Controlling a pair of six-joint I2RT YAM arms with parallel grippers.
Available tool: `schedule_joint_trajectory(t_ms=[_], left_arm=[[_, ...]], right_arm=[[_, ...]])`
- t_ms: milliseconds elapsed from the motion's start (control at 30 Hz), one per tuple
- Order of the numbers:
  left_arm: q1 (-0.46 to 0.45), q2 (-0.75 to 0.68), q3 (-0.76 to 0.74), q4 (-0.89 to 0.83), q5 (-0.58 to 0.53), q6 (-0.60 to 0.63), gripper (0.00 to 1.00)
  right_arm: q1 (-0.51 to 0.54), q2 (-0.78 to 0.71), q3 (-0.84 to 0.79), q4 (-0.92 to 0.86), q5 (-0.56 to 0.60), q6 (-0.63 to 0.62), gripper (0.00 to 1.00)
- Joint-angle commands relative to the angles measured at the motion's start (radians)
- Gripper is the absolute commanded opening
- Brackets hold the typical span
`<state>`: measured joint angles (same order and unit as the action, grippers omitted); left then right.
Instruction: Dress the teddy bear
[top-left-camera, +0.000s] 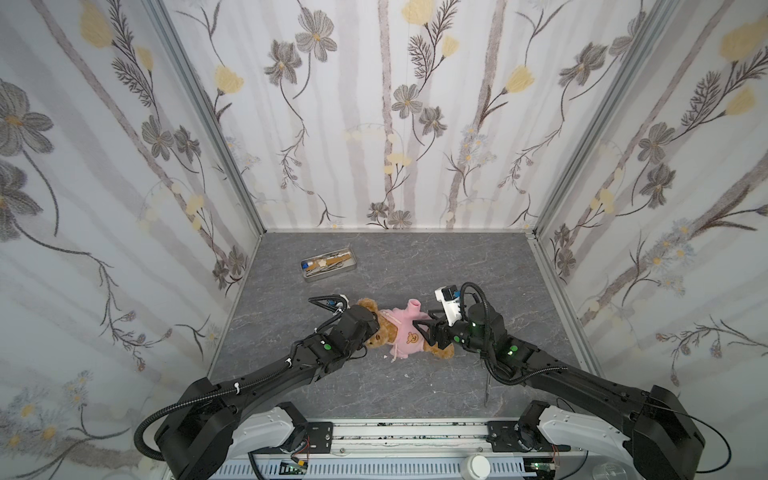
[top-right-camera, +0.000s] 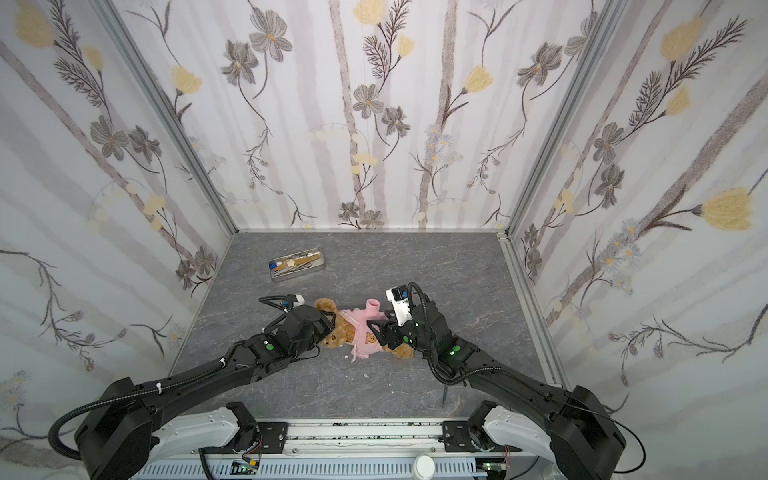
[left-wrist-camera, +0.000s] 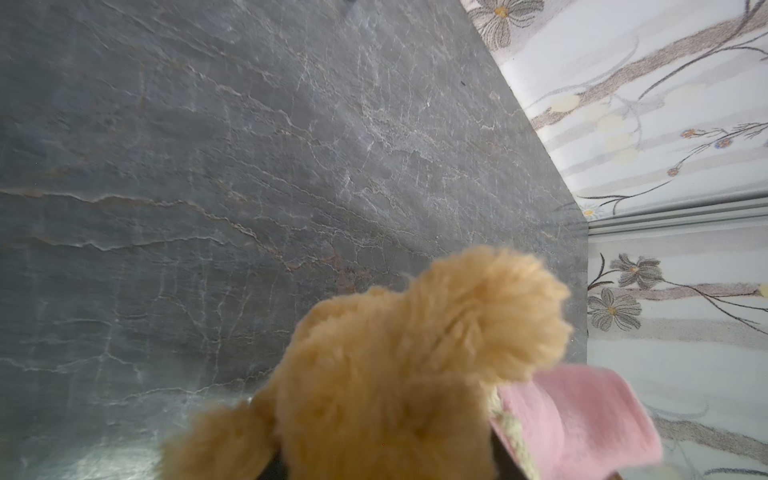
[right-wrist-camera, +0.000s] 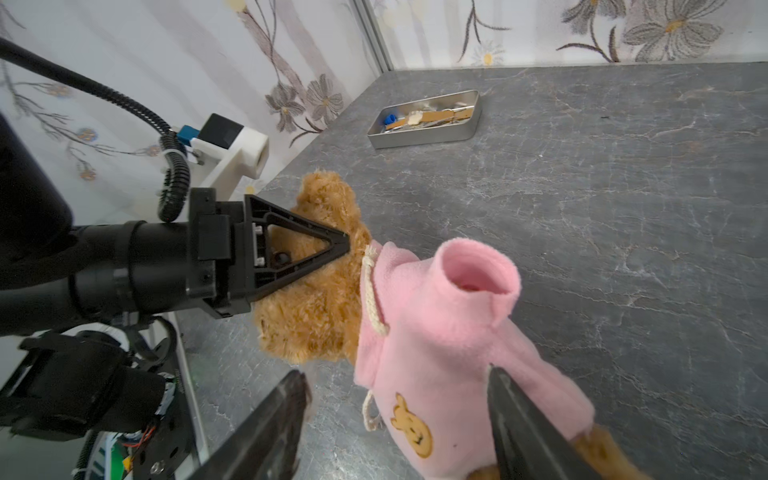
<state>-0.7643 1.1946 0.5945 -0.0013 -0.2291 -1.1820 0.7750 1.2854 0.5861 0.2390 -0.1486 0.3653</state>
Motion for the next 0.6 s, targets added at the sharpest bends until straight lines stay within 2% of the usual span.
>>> schedule_joint_trajectory(t_ms=[0,67,167,233,367,567], left_arm=[[0.006,0.023,0.015,0.066,0.046,0.018,0.72],[0.014,0.007,0.005,0.063,0.039,0.107,0.85],[0.029,-0.067,-0.029,0.059,-0.021,0.24,1.0],[0.037,-0.137,-0.055,0.06,-0.067,0.339,1.0],[0.042,-0.255,-0.093,0.061,-0.096,0.508,1.0],[0.033,-0.307,-0.171,0.103,-0.004,0.659,1.0]], right_arm=[[-0.011,0.04,0.053,-0.061,0.072,-0.006,0.68],[-0.01,0.039,0.067,-0.084,0.076,-0.014,0.67],[-0.007,0.015,0.047,-0.073,0.014,-0.014,0.67],[-0.003,0.016,0.025,-0.061,-0.038,-0.002,0.66],[-0.01,0.067,-0.001,-0.025,-0.055,0.029,0.64],[-0.083,0.233,0.057,0.088,-0.146,0.101,0.57]])
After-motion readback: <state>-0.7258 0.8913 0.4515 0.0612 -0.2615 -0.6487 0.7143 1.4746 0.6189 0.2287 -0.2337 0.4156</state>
